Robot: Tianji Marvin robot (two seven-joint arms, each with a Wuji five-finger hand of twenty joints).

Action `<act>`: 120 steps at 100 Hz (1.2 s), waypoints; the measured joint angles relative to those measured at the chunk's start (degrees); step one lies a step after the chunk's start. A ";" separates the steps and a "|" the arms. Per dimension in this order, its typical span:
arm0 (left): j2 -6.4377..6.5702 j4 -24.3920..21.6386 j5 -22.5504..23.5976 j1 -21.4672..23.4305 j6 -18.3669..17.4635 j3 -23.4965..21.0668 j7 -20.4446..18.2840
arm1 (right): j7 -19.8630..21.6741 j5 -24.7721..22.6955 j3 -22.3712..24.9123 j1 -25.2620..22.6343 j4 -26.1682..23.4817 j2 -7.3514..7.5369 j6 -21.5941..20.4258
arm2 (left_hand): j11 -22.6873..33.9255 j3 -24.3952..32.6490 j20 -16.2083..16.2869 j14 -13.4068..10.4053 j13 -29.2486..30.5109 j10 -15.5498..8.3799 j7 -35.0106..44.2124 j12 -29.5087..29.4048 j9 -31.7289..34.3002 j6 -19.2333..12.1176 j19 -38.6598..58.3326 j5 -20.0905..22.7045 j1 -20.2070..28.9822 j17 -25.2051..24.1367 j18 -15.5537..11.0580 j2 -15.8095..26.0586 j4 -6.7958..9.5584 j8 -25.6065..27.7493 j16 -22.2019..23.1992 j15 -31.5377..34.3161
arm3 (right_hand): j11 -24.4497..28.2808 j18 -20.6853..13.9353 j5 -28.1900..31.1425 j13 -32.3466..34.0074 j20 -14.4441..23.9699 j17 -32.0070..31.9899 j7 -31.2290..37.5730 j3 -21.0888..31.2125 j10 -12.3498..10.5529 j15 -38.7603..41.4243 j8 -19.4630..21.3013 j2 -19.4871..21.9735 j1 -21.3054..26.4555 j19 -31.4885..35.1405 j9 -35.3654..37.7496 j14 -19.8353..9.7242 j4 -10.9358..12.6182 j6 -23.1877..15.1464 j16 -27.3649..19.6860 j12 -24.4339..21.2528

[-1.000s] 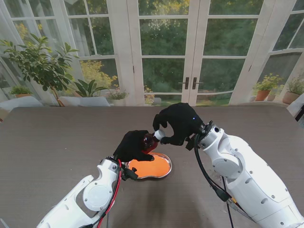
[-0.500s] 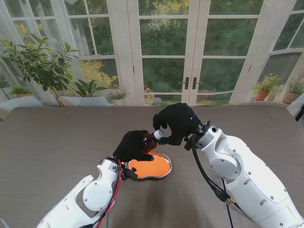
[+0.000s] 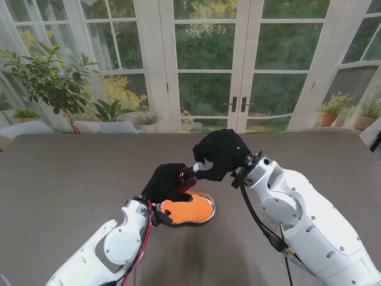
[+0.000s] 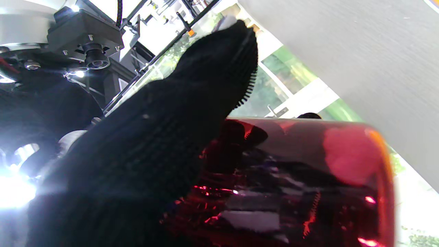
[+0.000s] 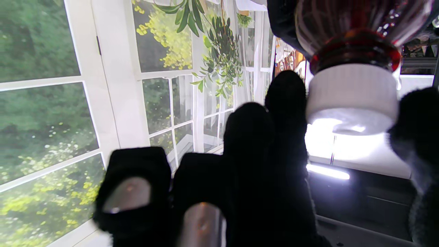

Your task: Collect the cotton balls from the tray into a sample bottle

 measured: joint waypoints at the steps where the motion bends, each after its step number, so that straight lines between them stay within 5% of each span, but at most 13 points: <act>1: 0.00 0.00 0.00 0.00 0.00 0.00 0.00 | 0.12 -0.01 -0.01 0.00 -0.03 0.02 0.09 | 0.00 0.00 0.00 0.00 0.00 0.00 0.00 0.00 0.00 0.00 0.00 0.00 0.00 0.00 0.00 0.00 0.00 0.00 0.00 0.00 | 0.42 0.00 0.00 0.00 0.00 0.10 0.28 -0.26 0.00 0.16 0.04 0.73 0.00 0.06 0.00 0.02 0.01 -0.01 0.02 0.00; 60: 0.01 0.08 -0.14 -0.04 -0.01 -0.04 -0.06 | 4.30 -0.94 -0.65 0.68 -0.68 0.66 3.01 | 0.00 0.01 0.00 0.00 0.00 0.00 0.00 0.00 0.00 0.02 0.00 0.00 0.00 0.00 0.00 0.00 0.00 -0.21 0.00 0.00 | 5.78 0.65 1.48 0.01 -0.06 0.57 5.95 -15.35 0.32 1.25 0.77 30.23 -2.68 0.68 0.59 1.38 4.12 -0.30 0.78 -1.37; 85: 0.00 -0.05 -0.27 -0.05 -0.06 0.04 -0.16 | 5.10 -1.04 -0.03 0.21 -1.08 0.79 4.14 | 0.00 0.01 0.00 0.00 0.00 0.00 0.00 0.00 0.00 0.02 0.00 0.00 0.00 0.00 0.00 0.00 0.00 -0.21 0.00 0.00 | -3.23 0.66 -0.21 0.01 -0.06 -4.16 -5.17 -25.07 0.63 -1.84 -1.52 43.17 -8.77 0.69 0.67 2.21 6.68 -0.23 -1.21 -2.39; 101: 0.00 -0.07 -0.27 -0.07 -0.05 0.06 -0.17 | 4.46 -1.27 0.85 -0.43 -1.57 0.77 4.55 | 0.00 0.01 0.00 0.00 0.00 0.00 0.00 0.00 0.00 0.02 0.00 0.00 0.00 0.00 0.00 0.00 0.00 -0.21 0.00 0.00 | -9.60 0.66 -11.17 -0.54 -0.02 -7.21 -14.03 -26.67 0.80 -7.31 -1.52 43.27 -9.28 0.04 -2.20 2.29 7.18 1.88 -4.26 -0.53; 107: 0.00 -0.09 -0.26 -0.07 -0.04 0.06 -0.17 | 3.92 -1.27 1.58 -0.77 -1.66 0.69 3.91 | 0.00 0.01 0.00 0.00 0.00 0.00 0.00 0.00 0.00 0.02 0.00 0.00 0.00 0.00 0.00 0.00 0.00 -0.21 0.00 0.00 | -10.28 -0.19 -15.68 -0.74 -0.02 -8.05 -15.30 -26.20 0.85 -10.46 -1.52 38.31 -6.56 -0.49 -5.13 1.59 7.18 2.50 -5.63 0.05; 120: 0.00 -0.21 -0.21 0.00 0.02 0.03 -0.17 | 2.93 -0.07 3.99 -0.97 -0.90 0.46 -5.71 | 0.00 0.01 0.00 0.00 0.00 0.00 0.00 0.00 0.00 0.02 0.00 0.00 0.00 0.00 0.00 0.00 0.00 -0.21 0.00 0.00 | -10.15 -3.04 -20.54 -0.75 -0.02 -9.32 -14.24 -11.94 0.73 -15.34 -1.52 22.22 -3.66 -2.10 -9.58 -0.69 6.91 1.13 -7.31 0.07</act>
